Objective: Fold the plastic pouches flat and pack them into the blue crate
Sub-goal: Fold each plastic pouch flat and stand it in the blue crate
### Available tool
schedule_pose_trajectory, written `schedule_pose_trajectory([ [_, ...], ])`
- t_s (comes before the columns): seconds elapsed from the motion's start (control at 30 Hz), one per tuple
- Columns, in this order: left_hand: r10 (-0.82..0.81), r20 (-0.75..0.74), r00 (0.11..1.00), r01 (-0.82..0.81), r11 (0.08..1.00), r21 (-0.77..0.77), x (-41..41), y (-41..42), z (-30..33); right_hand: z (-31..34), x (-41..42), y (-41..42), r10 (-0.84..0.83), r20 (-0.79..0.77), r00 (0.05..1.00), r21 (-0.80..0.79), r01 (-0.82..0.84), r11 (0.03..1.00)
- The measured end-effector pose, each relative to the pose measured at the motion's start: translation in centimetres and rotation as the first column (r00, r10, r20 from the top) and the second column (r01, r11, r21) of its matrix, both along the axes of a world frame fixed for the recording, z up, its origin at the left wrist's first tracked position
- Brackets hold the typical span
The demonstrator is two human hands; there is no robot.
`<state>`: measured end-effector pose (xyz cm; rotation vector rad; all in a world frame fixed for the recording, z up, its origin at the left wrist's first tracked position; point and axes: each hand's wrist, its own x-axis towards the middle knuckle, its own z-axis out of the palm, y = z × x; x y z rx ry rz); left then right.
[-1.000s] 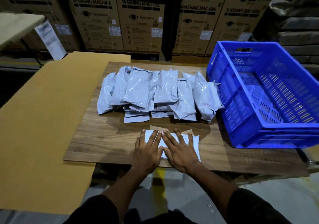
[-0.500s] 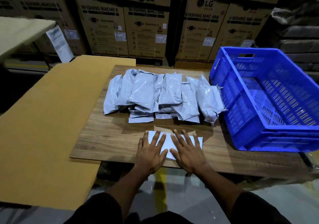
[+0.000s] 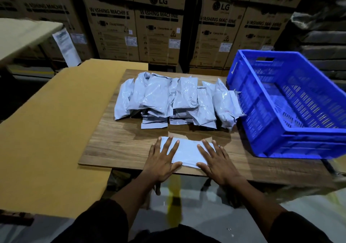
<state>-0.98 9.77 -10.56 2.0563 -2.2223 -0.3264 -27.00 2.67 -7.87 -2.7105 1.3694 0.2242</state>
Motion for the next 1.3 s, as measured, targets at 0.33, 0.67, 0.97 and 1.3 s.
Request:
schedule_pose_trajectory([
  [0.33,-0.116,-0.395,0.911,-0.025,0.942,-0.334,-3.8,-1.1,3.2,1.4,6.6,1.8,0.072,0.175,0.982,0.048,-0.082,0.996],
  [0.67,0.096,-0.291,0.952,-0.191,0.93,-0.315,-3.8,-2.0,-0.2,-0.6,7.6,1.8,-0.004,0.217,0.976,-0.029,0.011,1.0],
  [0.97,0.089,-0.041,0.995,-0.096,0.968,-0.232,-2.7,-0.9,-0.4,-0.8,3.2,1.5,-0.109,0.08,0.991,-0.064,0.114,0.991],
  [1.3,0.146,0.035,0.989,-0.141,0.984,-0.112,-2.9,-0.7,0.5,-0.7,0.7,1.4,-0.157,0.119,0.98,-0.006,0.159,0.987],
])
